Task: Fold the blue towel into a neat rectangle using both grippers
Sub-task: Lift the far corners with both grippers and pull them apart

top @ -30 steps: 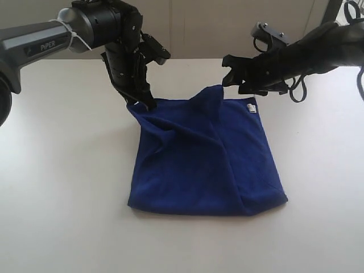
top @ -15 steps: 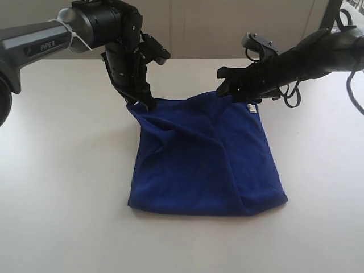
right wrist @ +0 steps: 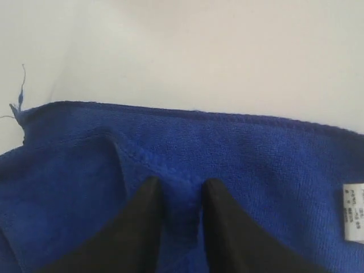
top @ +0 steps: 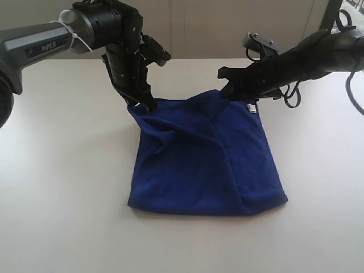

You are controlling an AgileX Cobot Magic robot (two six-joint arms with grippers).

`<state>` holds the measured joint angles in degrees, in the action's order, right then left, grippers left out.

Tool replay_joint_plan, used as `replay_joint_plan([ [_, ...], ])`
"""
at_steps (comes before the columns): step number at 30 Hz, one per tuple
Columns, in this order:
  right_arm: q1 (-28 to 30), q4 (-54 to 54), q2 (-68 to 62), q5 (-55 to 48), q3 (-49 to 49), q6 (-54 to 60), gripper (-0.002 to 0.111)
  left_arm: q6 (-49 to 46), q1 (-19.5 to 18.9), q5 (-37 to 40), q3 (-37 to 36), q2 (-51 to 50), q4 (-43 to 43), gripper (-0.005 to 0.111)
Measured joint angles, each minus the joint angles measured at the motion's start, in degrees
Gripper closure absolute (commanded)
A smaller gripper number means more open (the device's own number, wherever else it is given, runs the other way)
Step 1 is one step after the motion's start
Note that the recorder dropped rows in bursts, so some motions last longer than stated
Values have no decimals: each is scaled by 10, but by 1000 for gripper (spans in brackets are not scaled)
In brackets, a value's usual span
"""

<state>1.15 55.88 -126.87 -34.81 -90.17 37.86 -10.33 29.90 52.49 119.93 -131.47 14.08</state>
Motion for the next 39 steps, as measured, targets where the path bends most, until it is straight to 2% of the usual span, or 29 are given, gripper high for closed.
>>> replay_joint_plan([
  [3, 0, 2, 0, 2, 0, 0, 94, 0, 0, 0, 0, 0, -2, 107],
  [11, 0, 2, 0, 11, 0, 1, 96, 0, 0, 0, 0, 0, -4, 107],
  [15, 0, -1, 0, 9, 0, 31, 105, 0, 1, -8, 0, 0, 5, 107],
  [16, 0, -6, 3, 8, 0, 37, 108, 0, 1, -10, 0, 0, 13, 107],
  [22, 0, -85, 55, -21, 0, 41, 108, 13, 1, -6, 0, 15, 30, 107],
  [27, 0, -194, 145, -74, 4, -18, 108, 21, 1, 1, 0, 77, -27, 107],
  [33, 0, -229, 242, -83, 88, -33, 108, -4, 1, 42, -2, 132, -103, 107],
  [36, 0, -233, 304, -72, 143, -34, 108, -36, 1, 50, -30, 172, -160, 107],
  [39, 0, -238, 379, -55, 202, -34, 108, -46, 2, 51, -85, 233, -182, 107],
])
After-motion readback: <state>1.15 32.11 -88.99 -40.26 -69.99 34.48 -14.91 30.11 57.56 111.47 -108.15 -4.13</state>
